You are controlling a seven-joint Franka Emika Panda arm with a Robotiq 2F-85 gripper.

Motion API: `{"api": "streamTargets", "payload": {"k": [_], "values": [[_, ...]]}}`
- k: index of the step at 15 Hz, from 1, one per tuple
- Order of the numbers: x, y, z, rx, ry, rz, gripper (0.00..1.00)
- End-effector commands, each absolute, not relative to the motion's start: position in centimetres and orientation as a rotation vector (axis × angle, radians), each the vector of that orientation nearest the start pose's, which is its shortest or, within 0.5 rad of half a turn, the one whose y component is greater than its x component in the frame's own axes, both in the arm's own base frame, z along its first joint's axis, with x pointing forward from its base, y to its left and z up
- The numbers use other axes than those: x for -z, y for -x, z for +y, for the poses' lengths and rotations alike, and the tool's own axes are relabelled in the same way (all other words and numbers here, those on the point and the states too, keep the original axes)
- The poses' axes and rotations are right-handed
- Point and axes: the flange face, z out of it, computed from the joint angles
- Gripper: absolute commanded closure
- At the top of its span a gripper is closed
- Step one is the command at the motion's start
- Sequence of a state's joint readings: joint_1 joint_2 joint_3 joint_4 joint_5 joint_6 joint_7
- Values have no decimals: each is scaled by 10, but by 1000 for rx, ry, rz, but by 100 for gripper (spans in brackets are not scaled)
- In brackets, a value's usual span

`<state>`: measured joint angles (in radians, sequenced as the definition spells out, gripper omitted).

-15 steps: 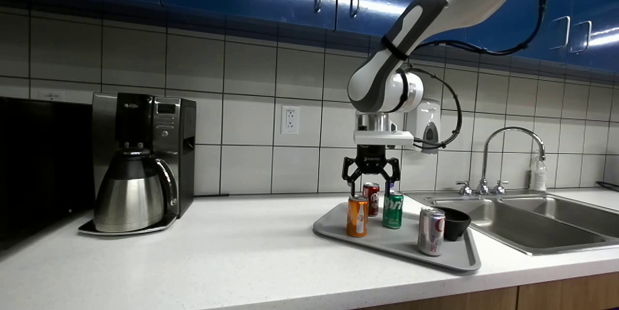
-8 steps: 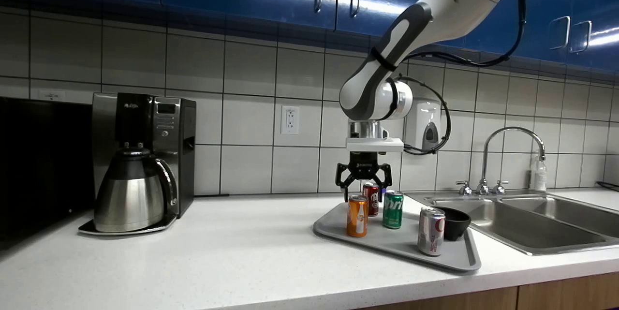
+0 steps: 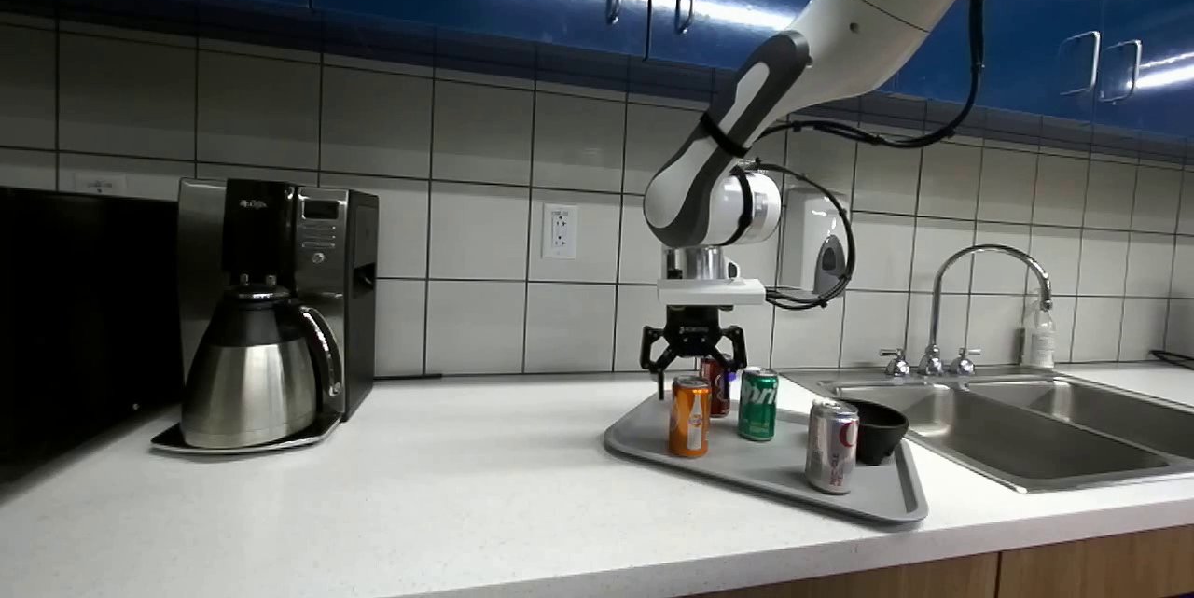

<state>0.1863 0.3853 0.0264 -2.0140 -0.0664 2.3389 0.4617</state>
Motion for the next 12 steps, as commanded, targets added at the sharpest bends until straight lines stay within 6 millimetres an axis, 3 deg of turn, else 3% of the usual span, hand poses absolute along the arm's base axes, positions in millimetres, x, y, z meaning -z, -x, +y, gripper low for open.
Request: {"api": "streamTargets", "payload": {"k": [1,2,6,7,12], "values": [[-255,-594,127,-92,3206,352,25],[-253,-595,127,-92,3209,349,26],[-252,-598,129,-90,3208,346,58],[-254,-598,130,-87,3206,344,62],[-271,-592,135,-19,3182,317,62]]}}
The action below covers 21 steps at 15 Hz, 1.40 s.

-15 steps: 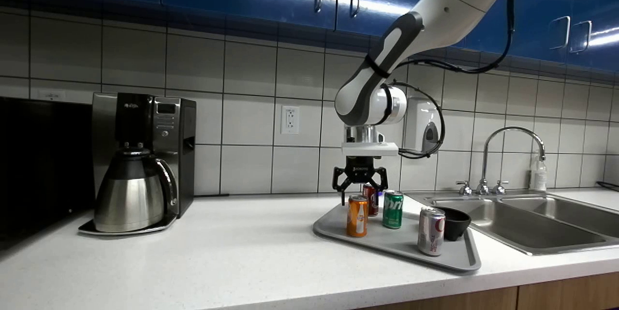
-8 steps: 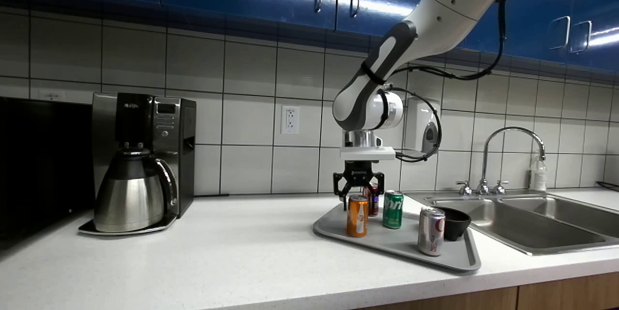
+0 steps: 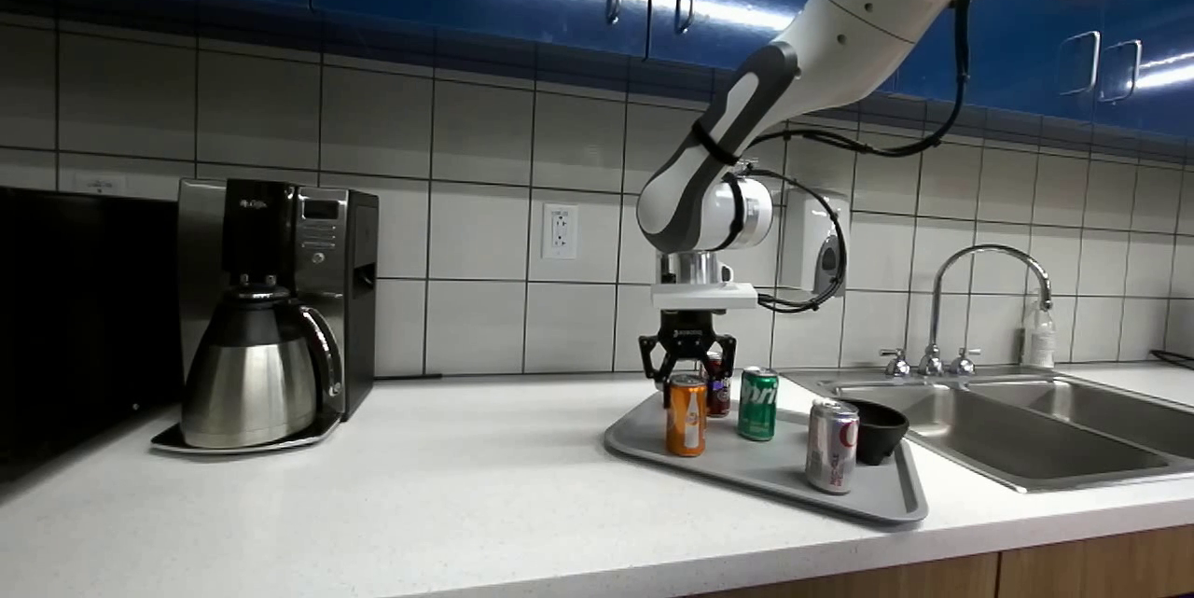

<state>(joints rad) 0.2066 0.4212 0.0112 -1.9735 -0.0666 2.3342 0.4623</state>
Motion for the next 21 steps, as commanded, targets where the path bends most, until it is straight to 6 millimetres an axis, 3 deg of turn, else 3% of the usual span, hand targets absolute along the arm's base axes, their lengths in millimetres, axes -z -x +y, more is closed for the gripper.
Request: {"api": "streamTargets", "payload": {"k": [1,6,10,21], "values": [[-276,-590,136,-4,3176,308,62],[-303,-582,147,99,3156,250,62],[-314,-571,163,112,3151,187,62],[-305,-530,226,46,3151,-98,62]]}}
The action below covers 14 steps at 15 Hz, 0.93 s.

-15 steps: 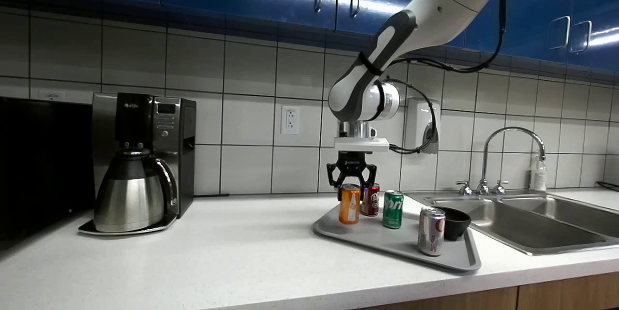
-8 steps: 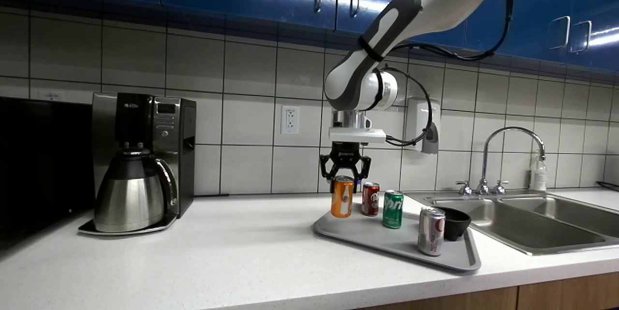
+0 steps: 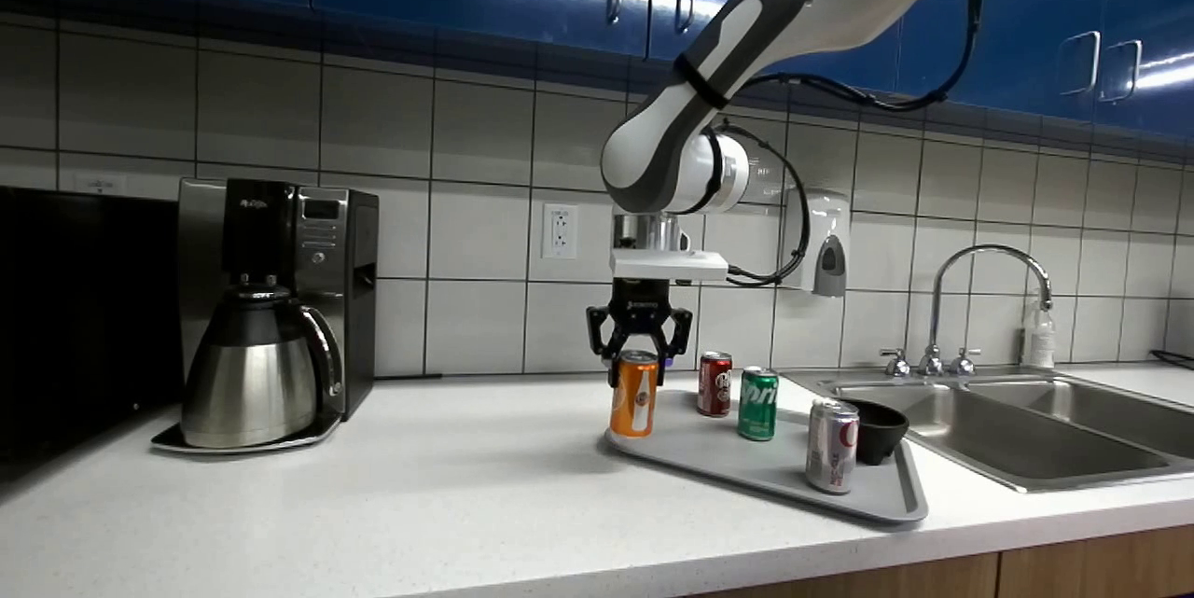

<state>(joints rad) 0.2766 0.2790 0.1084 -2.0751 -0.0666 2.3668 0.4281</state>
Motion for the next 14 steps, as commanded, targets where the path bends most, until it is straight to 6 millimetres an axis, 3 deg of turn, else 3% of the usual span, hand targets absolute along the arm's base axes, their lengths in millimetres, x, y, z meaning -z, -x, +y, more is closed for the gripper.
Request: {"api": "streamTargets", "payload": {"k": [1,5,14], "values": [[-303,-528,230,38,3153,-122,62],[-288,-517,239,-15,3163,-197,62],[-260,-506,236,-100,3196,-264,62]]}}
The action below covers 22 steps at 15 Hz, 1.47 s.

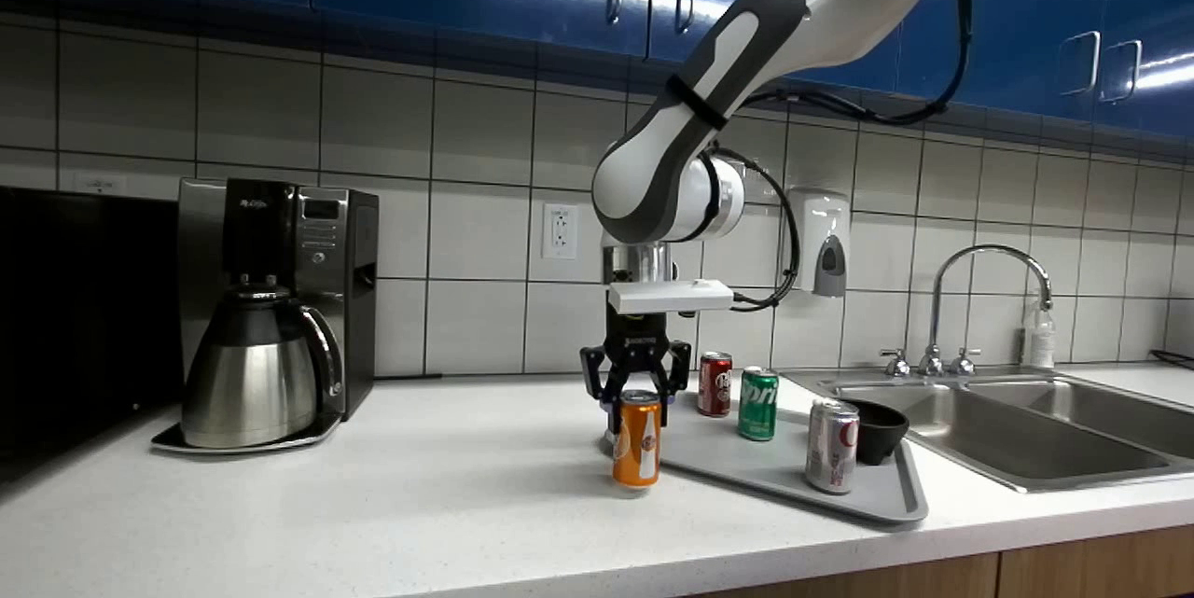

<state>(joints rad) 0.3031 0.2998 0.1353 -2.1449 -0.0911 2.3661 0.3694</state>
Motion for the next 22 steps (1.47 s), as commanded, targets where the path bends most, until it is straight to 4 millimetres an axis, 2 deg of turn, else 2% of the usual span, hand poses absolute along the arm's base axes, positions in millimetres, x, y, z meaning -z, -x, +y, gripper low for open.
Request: {"api": "streamTargets", "payload": {"k": [1,2,3,5,10,17,22], "values": [[-258,-505,236,-107,3199,-270,62],[-257,-505,236,-111,3205,-274,12],[-256,-505,236,-114,3209,-280,10],[-257,-505,235,-107,3209,-285,0],[-272,-502,234,-46,3191,-291,0],[-315,-502,232,92,3147,-279,0],[-335,-507,215,150,3127,-199,0]]}}
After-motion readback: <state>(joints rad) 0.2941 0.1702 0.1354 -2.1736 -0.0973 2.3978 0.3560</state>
